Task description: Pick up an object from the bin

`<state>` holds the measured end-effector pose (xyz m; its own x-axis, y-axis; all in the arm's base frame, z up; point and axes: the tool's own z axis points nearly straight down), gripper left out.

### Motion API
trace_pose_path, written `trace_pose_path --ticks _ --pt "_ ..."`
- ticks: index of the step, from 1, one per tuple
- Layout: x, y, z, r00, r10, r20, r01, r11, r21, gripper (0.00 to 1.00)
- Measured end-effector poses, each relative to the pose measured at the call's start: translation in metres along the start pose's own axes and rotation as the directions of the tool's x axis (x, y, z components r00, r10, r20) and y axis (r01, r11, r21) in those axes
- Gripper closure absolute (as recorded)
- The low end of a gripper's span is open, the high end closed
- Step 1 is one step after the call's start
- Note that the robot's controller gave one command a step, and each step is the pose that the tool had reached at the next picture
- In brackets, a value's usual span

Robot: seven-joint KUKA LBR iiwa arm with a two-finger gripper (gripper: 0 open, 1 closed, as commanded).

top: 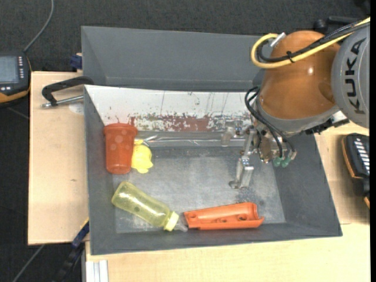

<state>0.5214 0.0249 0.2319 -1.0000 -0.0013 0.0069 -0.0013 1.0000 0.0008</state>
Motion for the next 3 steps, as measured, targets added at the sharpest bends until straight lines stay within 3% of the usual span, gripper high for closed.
trace_pose_path --ticks 1,2,3 --pt "-0.001 0.000 -0.005 1.000 0.001 0.009 -0.001 1.000 0.000 0.00" --pt "-0.035 0.009 0.029 0.999 -0.048 0.017 0.048 0.999 0.000 0.00" --pt "-0.047 0.048 0.050 0.997 -0.080 0.006 0.080 0.997 0.000 0.00"
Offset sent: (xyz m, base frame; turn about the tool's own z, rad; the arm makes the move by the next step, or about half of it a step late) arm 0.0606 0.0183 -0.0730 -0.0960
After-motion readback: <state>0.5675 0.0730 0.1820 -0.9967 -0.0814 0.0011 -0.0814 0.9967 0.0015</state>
